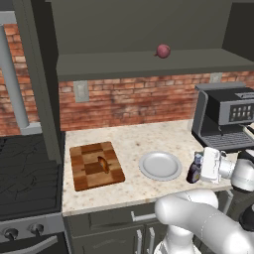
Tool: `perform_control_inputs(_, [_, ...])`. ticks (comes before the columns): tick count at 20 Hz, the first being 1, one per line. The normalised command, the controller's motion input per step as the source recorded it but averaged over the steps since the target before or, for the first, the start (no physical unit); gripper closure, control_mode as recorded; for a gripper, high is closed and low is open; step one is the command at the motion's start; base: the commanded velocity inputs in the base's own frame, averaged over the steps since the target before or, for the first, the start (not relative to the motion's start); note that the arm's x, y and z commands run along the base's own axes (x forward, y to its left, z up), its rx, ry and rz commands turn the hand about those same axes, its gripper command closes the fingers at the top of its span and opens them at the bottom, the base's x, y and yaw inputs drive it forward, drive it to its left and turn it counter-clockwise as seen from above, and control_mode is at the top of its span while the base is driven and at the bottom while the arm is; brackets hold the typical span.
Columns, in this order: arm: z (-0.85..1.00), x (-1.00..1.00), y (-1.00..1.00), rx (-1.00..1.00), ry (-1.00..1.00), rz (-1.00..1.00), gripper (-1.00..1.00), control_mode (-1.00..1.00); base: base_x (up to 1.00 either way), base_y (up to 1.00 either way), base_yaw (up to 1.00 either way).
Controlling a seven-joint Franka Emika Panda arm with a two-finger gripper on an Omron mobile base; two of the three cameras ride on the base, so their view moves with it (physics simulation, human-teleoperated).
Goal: Pick the chicken drumstick from the plate and place it on the cutting board. Then pick the condiment bottle from the cabinet and place it next to the cutting board.
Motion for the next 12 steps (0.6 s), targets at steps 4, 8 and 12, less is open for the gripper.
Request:
perform_control_inputs(4, [0.02, -0.03, -0.01, 0.0, 0.0, 0.0, -1.0, -1.0, 0.0, 0.0, 0.0])
perform_control_inputs(8, [0.15, -0.12, -0.08, 0.0, 0.0, 0.0, -1.0, -1.0, 0.0, 0.0, 0.0])
perform_control_inputs(12, [0.31, -0.2, -0.14, 0.0, 0.04, 0.0, -1.0, -1.0, 0.0, 0.0, 0.0])
